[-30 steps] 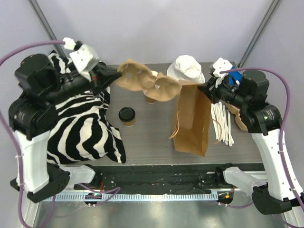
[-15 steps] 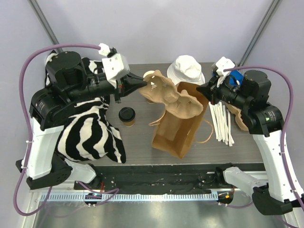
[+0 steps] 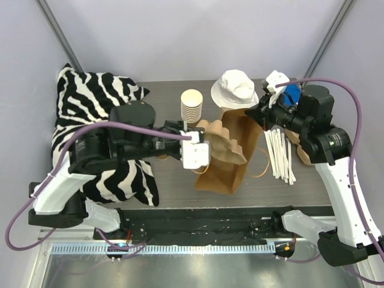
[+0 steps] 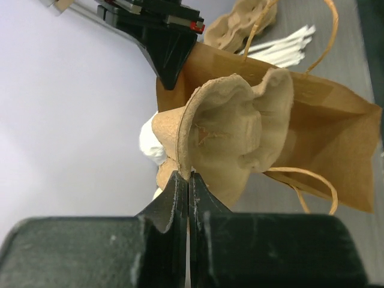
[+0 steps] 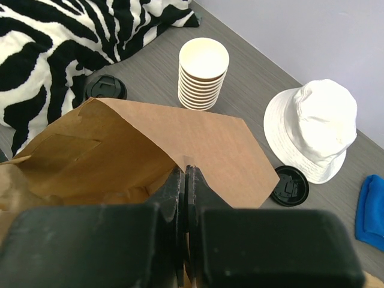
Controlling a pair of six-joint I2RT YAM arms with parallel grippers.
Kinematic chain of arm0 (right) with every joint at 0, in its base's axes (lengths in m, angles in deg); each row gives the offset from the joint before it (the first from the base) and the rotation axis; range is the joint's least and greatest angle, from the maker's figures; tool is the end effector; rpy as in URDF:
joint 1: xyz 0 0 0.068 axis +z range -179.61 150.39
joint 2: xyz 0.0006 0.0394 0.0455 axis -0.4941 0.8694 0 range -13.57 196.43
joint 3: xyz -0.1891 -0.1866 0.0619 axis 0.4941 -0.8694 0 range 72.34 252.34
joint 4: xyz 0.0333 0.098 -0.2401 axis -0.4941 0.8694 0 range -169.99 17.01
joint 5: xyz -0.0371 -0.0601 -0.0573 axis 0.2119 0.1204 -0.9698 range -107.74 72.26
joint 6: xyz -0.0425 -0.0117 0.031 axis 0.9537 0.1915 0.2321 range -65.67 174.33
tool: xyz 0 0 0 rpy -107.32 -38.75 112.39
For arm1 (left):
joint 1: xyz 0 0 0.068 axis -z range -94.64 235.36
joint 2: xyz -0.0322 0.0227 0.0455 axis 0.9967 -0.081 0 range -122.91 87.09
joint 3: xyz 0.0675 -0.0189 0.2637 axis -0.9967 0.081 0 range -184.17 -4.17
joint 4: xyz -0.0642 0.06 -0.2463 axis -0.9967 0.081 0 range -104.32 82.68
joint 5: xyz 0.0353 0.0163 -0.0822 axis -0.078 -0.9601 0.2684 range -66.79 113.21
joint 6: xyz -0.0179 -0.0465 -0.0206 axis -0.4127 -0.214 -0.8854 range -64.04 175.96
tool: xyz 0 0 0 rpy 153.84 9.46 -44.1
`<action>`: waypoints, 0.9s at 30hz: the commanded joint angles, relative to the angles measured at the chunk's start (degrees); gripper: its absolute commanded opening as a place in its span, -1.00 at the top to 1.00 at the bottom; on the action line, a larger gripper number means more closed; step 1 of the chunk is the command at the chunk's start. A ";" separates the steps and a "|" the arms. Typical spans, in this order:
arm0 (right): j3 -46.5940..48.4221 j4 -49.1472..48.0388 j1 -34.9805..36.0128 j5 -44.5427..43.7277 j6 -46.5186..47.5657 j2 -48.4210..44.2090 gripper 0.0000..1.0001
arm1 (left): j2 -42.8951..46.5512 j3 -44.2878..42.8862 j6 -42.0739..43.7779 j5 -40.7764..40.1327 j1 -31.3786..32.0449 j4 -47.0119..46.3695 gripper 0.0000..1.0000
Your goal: Pack the takeout coffee
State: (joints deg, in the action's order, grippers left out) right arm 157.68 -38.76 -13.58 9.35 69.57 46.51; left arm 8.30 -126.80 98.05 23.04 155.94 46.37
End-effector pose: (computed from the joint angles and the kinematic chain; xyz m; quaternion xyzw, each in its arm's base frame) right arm 0.1742 0.0669 0.4720 -0.3451 0.7095 0.1911 0.5840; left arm 0.0697 -0.1969 0.5537 0.6679 0.4458 -0.1456 0.5779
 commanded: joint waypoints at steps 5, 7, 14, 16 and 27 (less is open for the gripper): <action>2.55 -0.72 1.98 -0.90 -0.48 0.66 0.98 | -4.79 -3.32 11.17 -19.95 8.94 3.11 1.00; 2.20 -0.45 2.95 -1.34 -0.83 0.57 0.98 | -5.76 -1.22 13.62 -25.57 12.20 3.04 1.00; 2.11 1.04 7.78 -7.49 -1.45 0.75 0.98 | -8.05 -2.88 20.57 -32.18 17.82 -1.01 1.00; 1.76 0.95 8.22 -8.63 -1.62 0.66 0.98 | -8.23 -2.71 23.91 -34.36 20.81 -2.49 1.00; 0.62 1.13 9.02 -4.42 -3.55 -1.63 0.98 | -8.93 4.32 21.73 -36.49 22.14 0.66 1.00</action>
State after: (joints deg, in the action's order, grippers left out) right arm 158.35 -37.99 -4.95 2.72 68.46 46.35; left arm -0.64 -124.63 121.11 -10.88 179.26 45.87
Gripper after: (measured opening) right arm 0.033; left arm 0.023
